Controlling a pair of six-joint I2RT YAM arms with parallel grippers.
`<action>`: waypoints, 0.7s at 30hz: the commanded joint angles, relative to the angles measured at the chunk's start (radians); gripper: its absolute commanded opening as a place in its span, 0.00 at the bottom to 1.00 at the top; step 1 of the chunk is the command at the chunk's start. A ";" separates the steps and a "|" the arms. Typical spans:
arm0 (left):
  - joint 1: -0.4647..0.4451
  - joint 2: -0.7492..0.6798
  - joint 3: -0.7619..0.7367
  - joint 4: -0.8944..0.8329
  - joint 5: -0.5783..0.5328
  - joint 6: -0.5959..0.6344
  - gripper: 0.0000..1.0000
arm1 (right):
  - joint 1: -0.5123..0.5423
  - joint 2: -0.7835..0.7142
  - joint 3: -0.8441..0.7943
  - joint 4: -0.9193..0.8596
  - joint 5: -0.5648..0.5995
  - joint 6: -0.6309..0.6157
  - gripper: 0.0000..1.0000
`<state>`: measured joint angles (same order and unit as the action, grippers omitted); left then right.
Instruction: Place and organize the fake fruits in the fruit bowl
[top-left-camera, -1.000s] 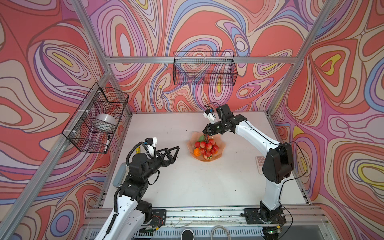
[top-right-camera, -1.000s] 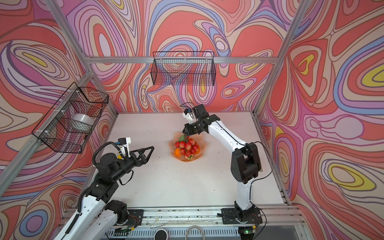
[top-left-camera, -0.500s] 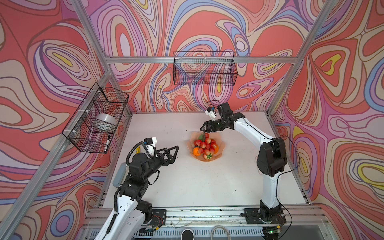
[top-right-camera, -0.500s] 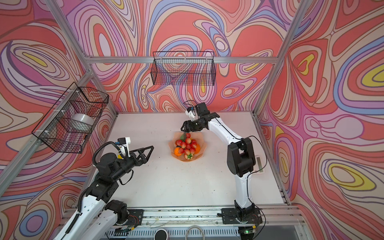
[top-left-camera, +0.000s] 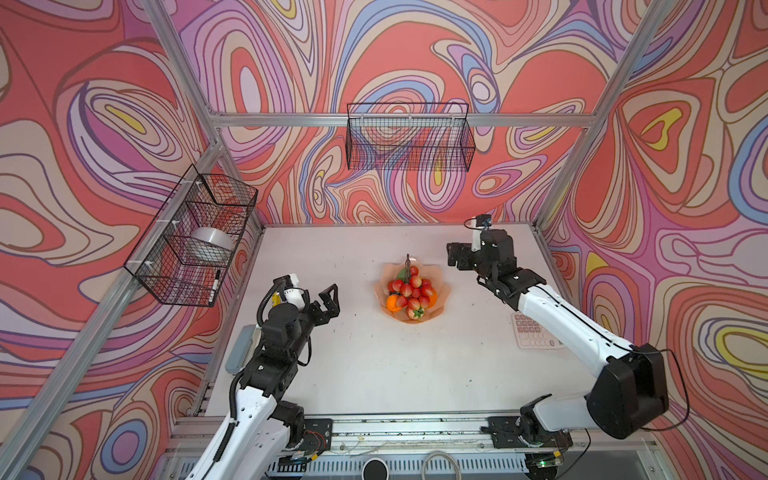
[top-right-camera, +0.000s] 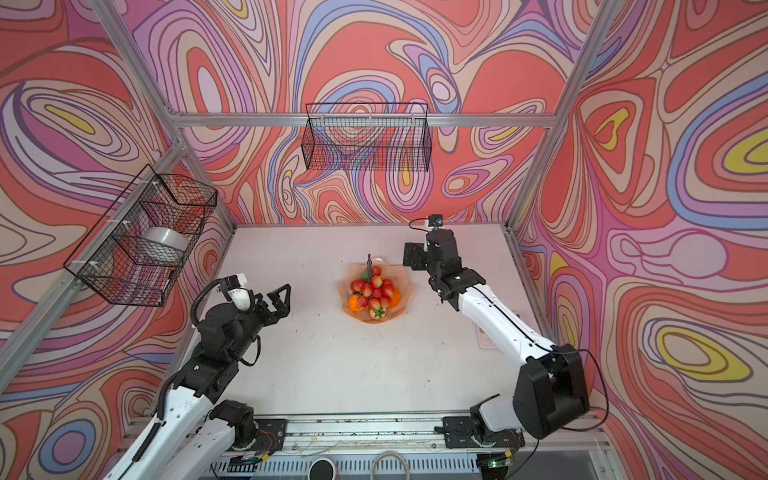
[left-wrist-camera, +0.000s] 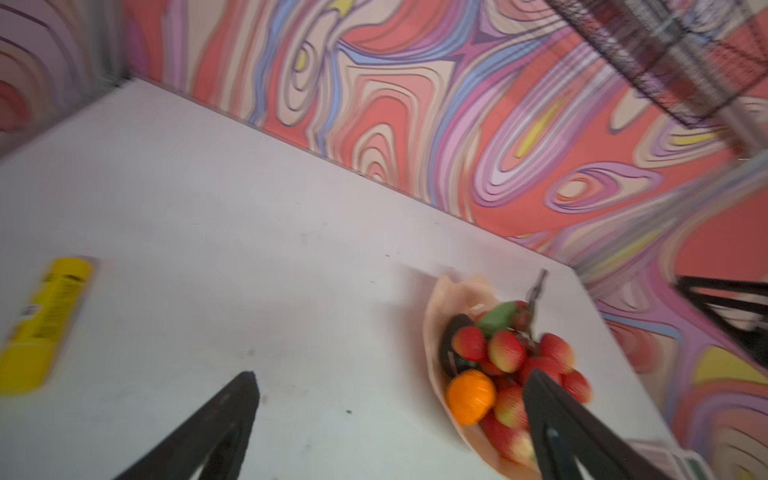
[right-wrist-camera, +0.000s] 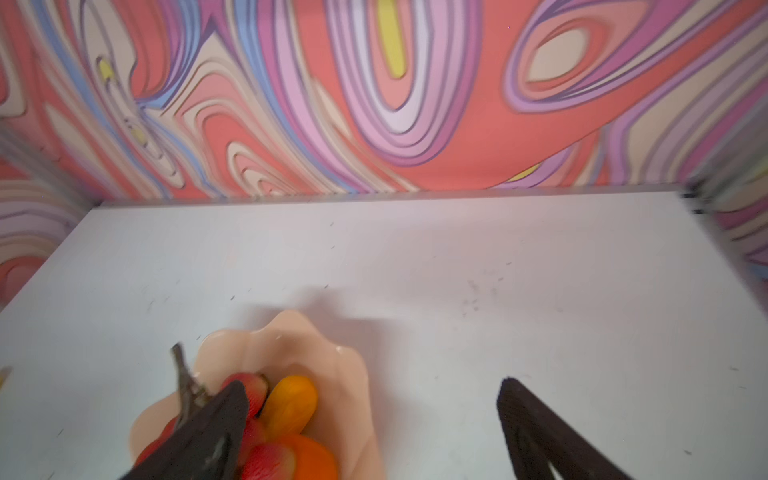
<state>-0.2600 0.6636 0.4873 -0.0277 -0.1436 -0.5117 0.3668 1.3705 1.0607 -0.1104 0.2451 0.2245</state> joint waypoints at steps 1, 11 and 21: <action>0.006 0.072 -0.119 0.130 -0.449 0.238 1.00 | -0.020 -0.058 -0.228 0.228 0.299 -0.065 0.98; 0.237 0.552 -0.303 0.908 -0.166 0.364 1.00 | -0.271 0.021 -0.663 0.922 0.139 -0.156 0.98; 0.256 0.889 -0.151 1.013 -0.018 0.452 1.00 | -0.370 0.354 -0.707 1.325 -0.103 -0.172 0.98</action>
<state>0.0002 1.4948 0.3531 0.8497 -0.2096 -0.1135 -0.0021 1.6485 0.3801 0.9913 0.2596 0.0868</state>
